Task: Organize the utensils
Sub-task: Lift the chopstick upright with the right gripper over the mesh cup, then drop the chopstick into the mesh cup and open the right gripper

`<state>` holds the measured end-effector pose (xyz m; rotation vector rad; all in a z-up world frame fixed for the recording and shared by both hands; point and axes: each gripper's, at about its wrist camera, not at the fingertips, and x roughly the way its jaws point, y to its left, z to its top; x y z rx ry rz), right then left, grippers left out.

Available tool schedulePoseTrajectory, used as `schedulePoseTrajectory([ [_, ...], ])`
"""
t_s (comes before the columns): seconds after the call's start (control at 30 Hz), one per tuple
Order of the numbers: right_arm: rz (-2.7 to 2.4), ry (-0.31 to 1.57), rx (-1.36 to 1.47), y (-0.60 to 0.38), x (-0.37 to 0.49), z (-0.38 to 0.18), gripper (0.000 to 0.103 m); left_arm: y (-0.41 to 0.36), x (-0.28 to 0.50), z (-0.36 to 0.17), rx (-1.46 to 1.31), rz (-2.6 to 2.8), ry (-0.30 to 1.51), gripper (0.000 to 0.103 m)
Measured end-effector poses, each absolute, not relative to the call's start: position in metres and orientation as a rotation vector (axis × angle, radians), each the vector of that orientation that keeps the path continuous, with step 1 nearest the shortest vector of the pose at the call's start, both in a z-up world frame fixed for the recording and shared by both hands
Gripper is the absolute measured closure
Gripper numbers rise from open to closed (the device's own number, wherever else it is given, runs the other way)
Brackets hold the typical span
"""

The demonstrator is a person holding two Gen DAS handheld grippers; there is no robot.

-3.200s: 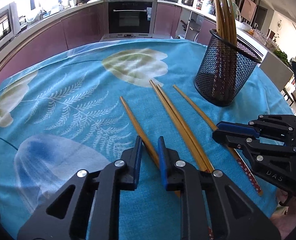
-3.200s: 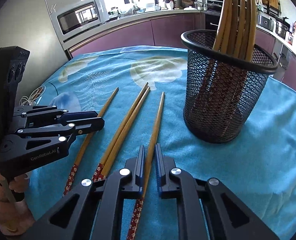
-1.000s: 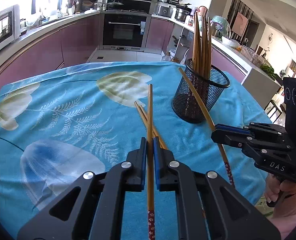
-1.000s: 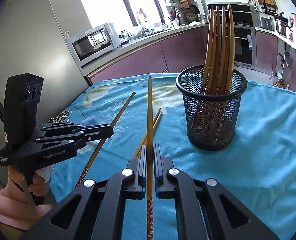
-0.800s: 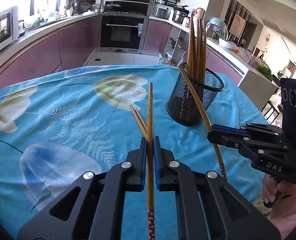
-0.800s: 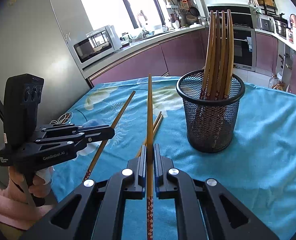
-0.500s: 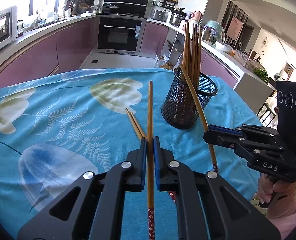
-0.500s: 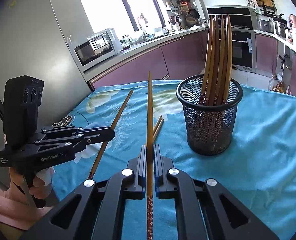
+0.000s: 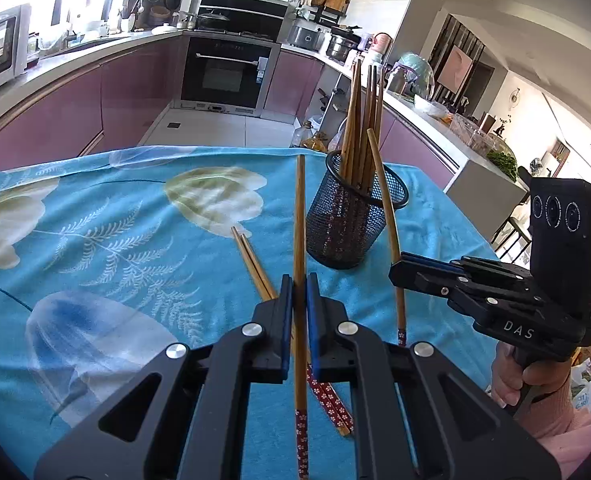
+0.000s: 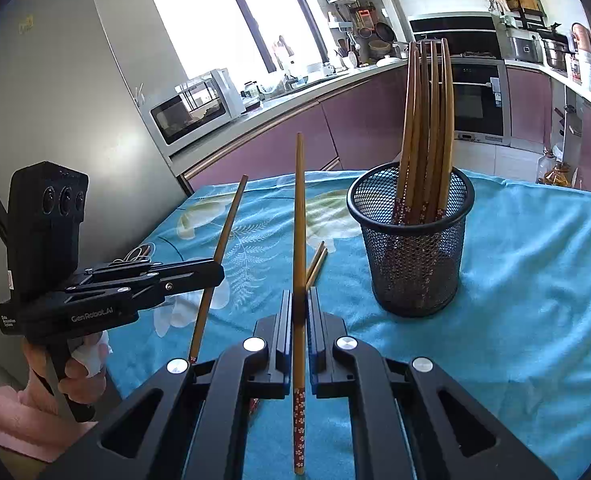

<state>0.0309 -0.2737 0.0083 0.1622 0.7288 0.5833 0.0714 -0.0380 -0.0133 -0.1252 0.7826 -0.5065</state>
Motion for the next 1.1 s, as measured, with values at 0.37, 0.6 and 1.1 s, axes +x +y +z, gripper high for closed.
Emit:
schedulePoseTrajectory([
  [0.37,0.589,0.706,0.194,-0.281,0.032,0.015,0.097,-0.035,0.069,-0.003,-0.169,-0.556,0.763,0.096],
  [0.6,0.583,0.678,0.209,-0.290,0.032,0.023,0.097,-0.031,0.061,0.015,-0.195,-0.599,0.725,0.096],
  [1.1,0.557,0.594,0.208,-0.307,0.037,0.052,0.097,-0.038,0.079,0.040,-0.229,-0.629,0.665,0.096],
])
